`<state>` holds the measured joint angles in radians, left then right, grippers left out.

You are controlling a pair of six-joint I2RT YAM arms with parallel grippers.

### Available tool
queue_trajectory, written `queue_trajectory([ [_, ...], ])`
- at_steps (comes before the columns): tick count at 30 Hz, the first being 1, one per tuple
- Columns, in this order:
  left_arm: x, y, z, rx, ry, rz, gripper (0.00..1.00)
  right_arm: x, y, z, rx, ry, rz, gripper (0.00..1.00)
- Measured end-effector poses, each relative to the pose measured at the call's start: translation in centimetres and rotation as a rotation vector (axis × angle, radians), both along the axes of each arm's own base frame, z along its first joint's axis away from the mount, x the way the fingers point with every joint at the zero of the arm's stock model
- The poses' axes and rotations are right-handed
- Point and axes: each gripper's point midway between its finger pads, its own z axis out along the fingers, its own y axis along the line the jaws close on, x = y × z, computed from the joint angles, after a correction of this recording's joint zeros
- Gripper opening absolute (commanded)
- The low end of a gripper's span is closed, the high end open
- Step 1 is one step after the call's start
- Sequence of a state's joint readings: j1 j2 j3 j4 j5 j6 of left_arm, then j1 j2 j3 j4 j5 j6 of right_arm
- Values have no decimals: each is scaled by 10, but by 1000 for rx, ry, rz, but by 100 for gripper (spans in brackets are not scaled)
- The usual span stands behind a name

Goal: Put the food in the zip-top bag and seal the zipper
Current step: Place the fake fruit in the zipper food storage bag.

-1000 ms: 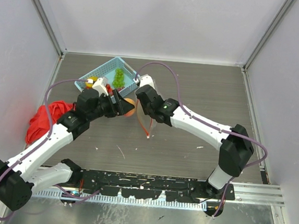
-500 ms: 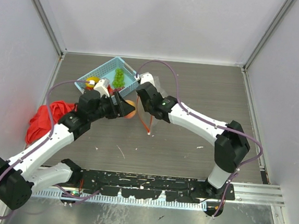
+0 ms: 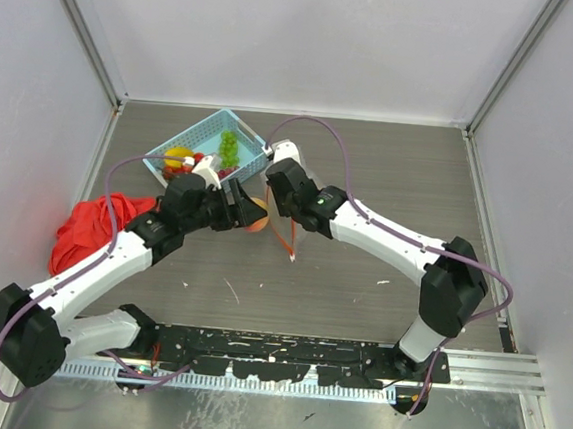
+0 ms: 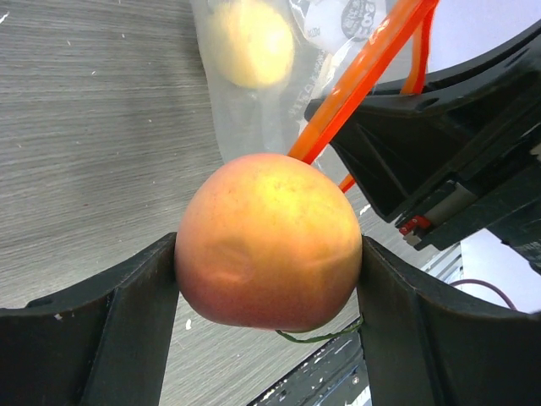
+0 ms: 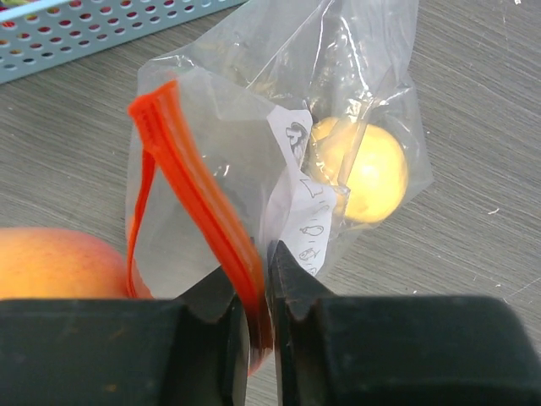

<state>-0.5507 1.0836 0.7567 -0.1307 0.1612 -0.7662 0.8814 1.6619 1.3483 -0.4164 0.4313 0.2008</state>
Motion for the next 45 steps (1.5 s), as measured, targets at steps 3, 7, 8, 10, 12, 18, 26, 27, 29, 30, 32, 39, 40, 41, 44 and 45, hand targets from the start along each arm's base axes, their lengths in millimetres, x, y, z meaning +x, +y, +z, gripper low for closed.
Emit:
queue_trajectory([
  [3, -1, -2, -1, 1, 1, -5, 48, -1, 1, 4, 13, -4, 5, 10],
  [7, -3, -4, 0, 0, 0, -15, 48, -1, 2, 6, 18, -3, 12, 3],
  [8, -4, -5, 1, -2, -3, -17, 48, -1, 3, 8, 21, -5, 12, 2],
  [10, -6, -6, 7, -12, -20, -22, 48, 1, 5, 12, 31, -8, 13, 1],
  [12, -8, -6, 15, -30, -46, -28, 48, 3, 6, 18, 46, -14, 15, 1],
  [18, -17, -20, 31, -105, -118, -89, 48, 7, 13, 31, 84, -21, 31, 2],
  [26, -30, -38, 33, -143, -153, -163, 48, 11, 12, 35, 105, -16, 34, 7],
  [27, -30, -39, 34, -146, -158, -165, 48, 11, 12, 35, 107, -14, 33, 9],
  [29, -31, -37, 34, -145, -167, -157, 48, 11, 13, 33, 106, -10, 33, 12],
  [30, -31, -35, 34, -142, -172, -149, 48, 11, 13, 32, 105, -8, 34, 13],
  [32, -31, -29, 36, -135, -183, -124, 47, 11, 13, 31, 105, -6, 34, 16],
  [39, -23, -16, 26, -73, -176, -49, 47, 4, 8, 4, 92, 18, 40, 22],
  [40, -22, -16, 23, -66, -170, -44, 47, 2, 6, -1, 88, 23, 41, 22],
  [41, -21, -15, 21, -59, -165, -38, 47, -1, 4, -6, 88, 26, 43, 23],
  [44, -19, -14, 13, -40, -149, -25, 47, -8, -1, -14, 105, 17, 53, 24],
  [45, -18, -14, 11, -34, -143, -22, 47, -10, -3, -14, 115, 8, 58, 24],
])
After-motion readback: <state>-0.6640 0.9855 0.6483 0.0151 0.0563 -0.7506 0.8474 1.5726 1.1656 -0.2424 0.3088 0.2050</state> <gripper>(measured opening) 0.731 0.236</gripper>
